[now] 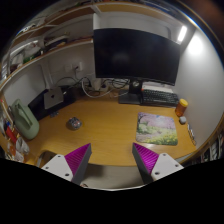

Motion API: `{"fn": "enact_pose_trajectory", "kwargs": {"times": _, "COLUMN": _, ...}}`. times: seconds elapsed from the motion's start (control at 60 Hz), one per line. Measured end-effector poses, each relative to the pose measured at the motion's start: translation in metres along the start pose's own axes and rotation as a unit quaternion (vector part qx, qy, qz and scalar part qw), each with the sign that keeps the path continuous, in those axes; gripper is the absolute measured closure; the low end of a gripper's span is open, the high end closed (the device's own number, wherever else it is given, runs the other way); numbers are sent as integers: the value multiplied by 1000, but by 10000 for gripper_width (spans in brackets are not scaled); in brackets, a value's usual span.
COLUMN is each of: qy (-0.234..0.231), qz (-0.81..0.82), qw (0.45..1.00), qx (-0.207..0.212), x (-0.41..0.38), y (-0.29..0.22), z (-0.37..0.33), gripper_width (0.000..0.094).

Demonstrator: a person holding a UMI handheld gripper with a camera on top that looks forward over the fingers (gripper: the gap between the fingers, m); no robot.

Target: Arrange mouse

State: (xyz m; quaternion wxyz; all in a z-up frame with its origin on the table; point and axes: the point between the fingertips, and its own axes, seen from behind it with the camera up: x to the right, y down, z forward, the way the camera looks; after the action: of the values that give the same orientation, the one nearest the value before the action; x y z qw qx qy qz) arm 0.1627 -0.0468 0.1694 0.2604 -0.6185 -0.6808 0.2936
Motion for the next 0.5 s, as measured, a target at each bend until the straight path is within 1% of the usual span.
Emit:
{"fn": "enact_pose_trajectory", "kwargs": {"times": 0.083, "qy": -13, "qz": -6, "qw": 1000, "qx": -1, "x": -13, "y": 1, "z": 4, "gripper_width": 86}}
{"fn": "enact_pose_trajectory", "kwargs": {"times": 0.1, "qy": -11, "qz": -6, "qw": 1000, "qx": -1, "x": -28, "y": 2, "z": 9, "gripper_width": 86}}
{"fn": "enact_pose_trajectory", "kwargs": {"times": 0.3, "qy": -38, "qz": -14, "qw": 999, "qx": -14, "x": -77, "y": 11, "z": 23, "gripper_width": 83}}
{"fn": "enact_pose_trajectory", "kwargs": {"times": 0.5, "qy": -55, "qz": -24, "qw": 998, "qx": -26, "x": -131, "y": 20, "z": 39, "gripper_width": 84}}
